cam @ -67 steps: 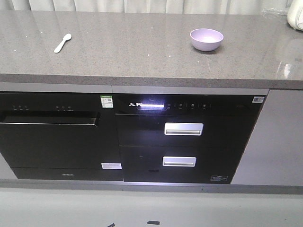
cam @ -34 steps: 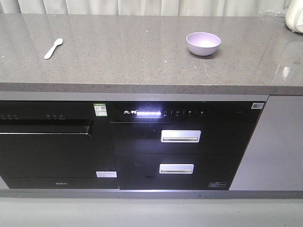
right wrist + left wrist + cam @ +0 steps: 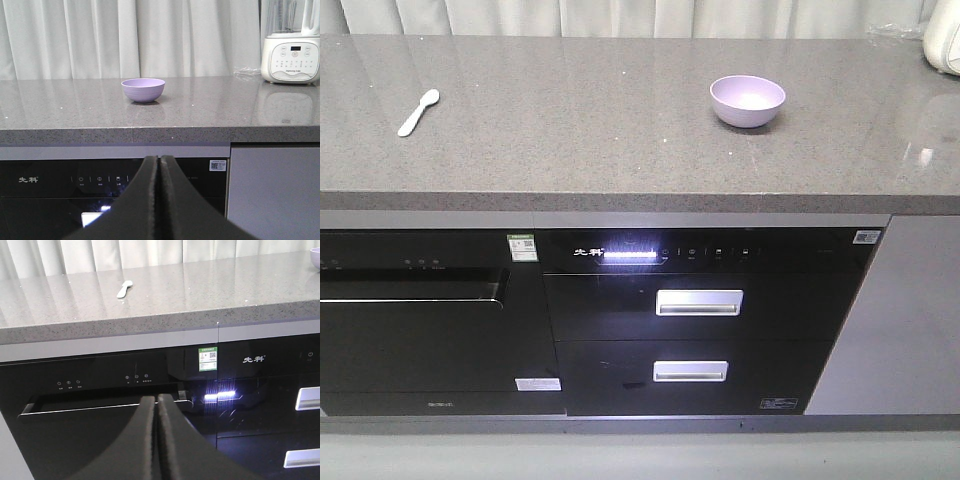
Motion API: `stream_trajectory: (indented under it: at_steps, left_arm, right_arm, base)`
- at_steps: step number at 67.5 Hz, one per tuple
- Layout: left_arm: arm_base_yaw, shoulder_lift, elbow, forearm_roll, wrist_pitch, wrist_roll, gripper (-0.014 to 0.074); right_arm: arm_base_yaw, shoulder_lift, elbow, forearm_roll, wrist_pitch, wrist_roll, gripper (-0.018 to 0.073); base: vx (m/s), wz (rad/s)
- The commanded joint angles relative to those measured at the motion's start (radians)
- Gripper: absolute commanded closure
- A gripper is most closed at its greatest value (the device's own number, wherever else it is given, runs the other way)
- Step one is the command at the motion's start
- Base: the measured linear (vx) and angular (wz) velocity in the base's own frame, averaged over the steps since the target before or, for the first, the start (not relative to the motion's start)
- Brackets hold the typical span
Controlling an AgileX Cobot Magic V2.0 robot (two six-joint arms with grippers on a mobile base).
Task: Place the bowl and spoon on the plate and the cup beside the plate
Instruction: 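Drive the base forward up to the counter edge, then drive closer and align the base with the lavender bowl and spoon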
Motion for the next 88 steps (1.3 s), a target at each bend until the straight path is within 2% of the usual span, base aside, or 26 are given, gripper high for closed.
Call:
stream_trajectory:
  at_steps: [1, 88]
  left_arm:
    - [0.001, -0.015, -0.008, -0.008, -0.072, -0.01, 0.0603]
    - [0.001, -0.015, -0.008, -0.008, -0.072, -0.01, 0.0603]
  right_arm:
    - [0.002, -0.007, 0.004, -0.007, -0.077, -0.003, 0.0562]
    - [0.002, -0.007, 0.004, -0.007, -0.077, -0.003, 0.0562]
  base:
    - [0.08, -0.01]
    - [0.07, -0.02]
